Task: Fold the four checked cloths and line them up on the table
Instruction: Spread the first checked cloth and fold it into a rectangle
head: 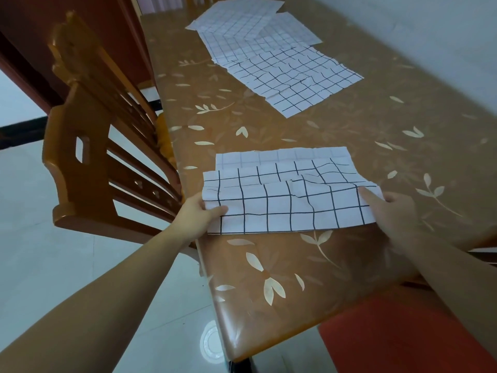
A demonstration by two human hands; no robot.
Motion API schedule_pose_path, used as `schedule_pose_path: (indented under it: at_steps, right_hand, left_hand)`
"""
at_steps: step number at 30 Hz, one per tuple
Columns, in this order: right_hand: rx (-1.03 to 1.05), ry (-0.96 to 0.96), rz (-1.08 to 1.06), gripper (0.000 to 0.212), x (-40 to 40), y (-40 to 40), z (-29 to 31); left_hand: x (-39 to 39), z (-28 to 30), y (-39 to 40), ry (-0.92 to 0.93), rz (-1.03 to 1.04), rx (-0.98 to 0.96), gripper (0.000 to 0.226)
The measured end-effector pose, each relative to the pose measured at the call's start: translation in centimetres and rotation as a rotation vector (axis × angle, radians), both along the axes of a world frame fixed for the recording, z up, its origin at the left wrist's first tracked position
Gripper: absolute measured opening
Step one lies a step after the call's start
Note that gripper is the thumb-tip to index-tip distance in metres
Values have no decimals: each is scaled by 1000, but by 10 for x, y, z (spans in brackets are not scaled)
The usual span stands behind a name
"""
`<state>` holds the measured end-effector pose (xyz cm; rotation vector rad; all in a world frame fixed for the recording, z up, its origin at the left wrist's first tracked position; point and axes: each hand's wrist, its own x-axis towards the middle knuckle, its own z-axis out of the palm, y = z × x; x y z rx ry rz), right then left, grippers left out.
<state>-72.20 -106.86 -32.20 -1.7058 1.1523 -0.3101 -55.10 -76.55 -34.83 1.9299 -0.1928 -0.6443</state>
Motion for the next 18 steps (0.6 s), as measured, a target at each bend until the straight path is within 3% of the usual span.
schedule_pose_path:
  at_steps: [3,8,18]
  right_hand:
    - [-41,28,13,11,0,-1,-2]
    - [-64,196,12,41,0,-5,-11]
    - [-251,353,86,42,2,-14,-32]
  left_hand:
    - [2,-5,-7,-49,68,35,33]
    - [4,-17,-14,-119,83,214,49]
    - [0,-21,-16,-341,8,364,72]
